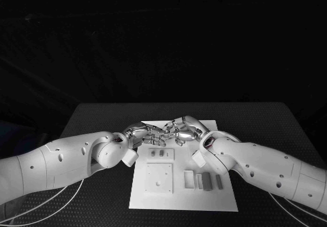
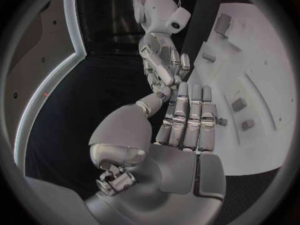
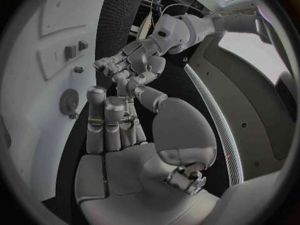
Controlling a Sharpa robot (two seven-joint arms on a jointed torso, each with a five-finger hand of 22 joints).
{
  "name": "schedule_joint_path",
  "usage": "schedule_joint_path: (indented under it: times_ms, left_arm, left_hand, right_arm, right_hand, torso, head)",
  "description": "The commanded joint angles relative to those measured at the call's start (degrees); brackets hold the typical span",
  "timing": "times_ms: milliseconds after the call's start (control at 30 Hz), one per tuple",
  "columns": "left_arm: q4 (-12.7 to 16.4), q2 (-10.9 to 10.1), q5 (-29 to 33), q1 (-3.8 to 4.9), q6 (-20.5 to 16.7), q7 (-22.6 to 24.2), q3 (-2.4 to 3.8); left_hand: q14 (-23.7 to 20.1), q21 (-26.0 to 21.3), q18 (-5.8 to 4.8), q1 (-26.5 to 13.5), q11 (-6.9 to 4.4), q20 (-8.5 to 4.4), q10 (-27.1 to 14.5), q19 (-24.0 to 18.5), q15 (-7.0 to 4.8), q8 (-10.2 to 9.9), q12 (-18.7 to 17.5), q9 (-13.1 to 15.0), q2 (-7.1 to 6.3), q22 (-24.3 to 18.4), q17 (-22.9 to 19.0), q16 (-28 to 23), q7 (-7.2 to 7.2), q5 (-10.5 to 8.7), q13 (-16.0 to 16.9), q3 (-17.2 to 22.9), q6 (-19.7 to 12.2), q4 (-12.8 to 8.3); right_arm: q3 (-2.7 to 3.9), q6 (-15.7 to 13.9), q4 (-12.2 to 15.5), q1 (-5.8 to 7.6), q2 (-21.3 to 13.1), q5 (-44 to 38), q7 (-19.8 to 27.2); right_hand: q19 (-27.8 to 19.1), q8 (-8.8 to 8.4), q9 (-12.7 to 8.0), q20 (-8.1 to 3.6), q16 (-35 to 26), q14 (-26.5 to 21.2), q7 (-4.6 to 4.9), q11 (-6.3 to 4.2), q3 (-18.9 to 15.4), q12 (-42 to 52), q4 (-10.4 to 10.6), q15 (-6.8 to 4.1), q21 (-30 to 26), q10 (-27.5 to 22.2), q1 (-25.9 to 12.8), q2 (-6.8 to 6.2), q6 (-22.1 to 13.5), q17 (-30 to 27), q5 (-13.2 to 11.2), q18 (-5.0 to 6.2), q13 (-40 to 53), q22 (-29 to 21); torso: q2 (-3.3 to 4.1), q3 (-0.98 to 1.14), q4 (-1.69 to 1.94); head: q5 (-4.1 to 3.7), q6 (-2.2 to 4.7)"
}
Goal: Assemble the parts on the task board
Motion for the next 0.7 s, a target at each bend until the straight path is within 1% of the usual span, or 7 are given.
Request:
schedule_joint_path:
  times_ms: [33,167,333,533,700]
  left_arm:
    - [0.29,0.07,0.22,0.07,1.71,0.17,0.05]
    - [0.21,-0.03,0.22,0.07,1.67,0.08,0.04]
    - [0.10,-0.09,0.22,0.07,1.76,0.03,0.04]
    - [-0.03,-0.19,0.22,0.07,1.82,0.06,0.04]
    - [-0.03,-0.24,0.24,0.07,1.95,0.07,0.04]
  left_hand:
    - [-0.08,0.28,-0.43,0.75,-0.11,0.03,-0.51,-0.33,0.24,-0.29,-0.36,0.12,-0.06,0.08,0.13,-0.35,0.10,-0.22,0.06,0.93,-0.53,-0.11]
    - [-0.05,0.33,-0.43,1.25,-0.03,0.09,-0.64,-0.37,0.28,-0.38,-0.52,0.19,-0.28,0.22,0.34,-0.50,0.27,-0.22,0.19,2.81,-0.72,-0.08]
    - [-0.05,0.38,-0.43,0.95,0.15,0.15,-1.01,-0.45,0.36,-0.58,-0.80,0.22,-0.65,0.41,0.59,-0.66,0.56,-0.22,0.27,4.07,-1.14,-0.03]
    - [-0.10,0.41,-0.43,0.54,0.37,0.20,-1.58,-0.57,0.47,-0.87,-1.10,0.21,-0.53,0.60,0.82,-0.84,0.84,-0.21,0.32,5.17,-1.73,0.01]
    - [-0.11,0.45,-0.43,0.19,0.57,0.24,-2.15,-0.70,0.56,-1.10,-1.23,0.24,-0.83,0.87,1.13,-1.08,1.05,-0.21,0.43,7.64,-2.24,-0.11]
  right_arm:
    - [0.01,0.58,0.08,-0.04,-0.01,0.58,0.91]
    - [0.01,0.62,0.08,-0.04,-0.09,0.84,0.96]
    - [0.01,0.89,0.06,-0.04,-0.21,1.31,1.08]
    - [0.02,0.94,0.03,-0.05,-0.31,1.42,1.24]
    - [0.02,0.82,0.03,-0.05,-0.37,1.44,1.32]
  right_hand:
    - [0.21,0.22,0.19,-0.13,-0.27,-0.25,1.42,0.01,0.35,0.27,-0.06,-0.82,-0.05,0.33,0.05,0.79,1.36,-0.06,0.33,5.28,0.07,0.95]
    - [0.21,0.28,0.35,-0.13,-0.30,-0.24,1.43,0.02,0.40,0.25,-0.06,-0.82,-0.06,0.34,-0.05,0.91,1.28,-0.07,0.33,5.28,0.08,0.95]
    - [0.18,0.36,0.59,-0.12,-0.36,-0.24,1.44,0.02,0.47,0.21,-0.07,-0.81,-0.09,0.33,-0.17,1.04,1.17,-0.09,0.33,5.28,0.10,0.94]
    - [0.17,0.44,0.80,-0.11,-0.41,-0.24,1.45,0.03,0.54,0.18,-0.07,-0.80,-0.11,0.33,-0.28,1.12,1.08,-0.10,0.33,5.28,0.12,0.94]
    - [0.15,0.49,0.93,-0.11,-0.43,-0.24,1.44,0.02,0.59,0.17,-0.09,-0.81,-0.13,0.34,-0.33,1.14,1.05,-0.11,0.33,5.28,0.14,0.95]
  torso:
    - [0.00,0.00,0.01]
    - [-0.01,0.00,0.01]
    - [-0.01,0.00,0.01]
    - [0.00,0.00,-0.01]
    - [0.00,0.00,-0.01]
  head:
    - [-0.12,-0.04]
    - [-0.16,-0.04]
    - [-0.25,0.00]
    - [-0.33,-0.01]
    - [-0.33,-0.01]
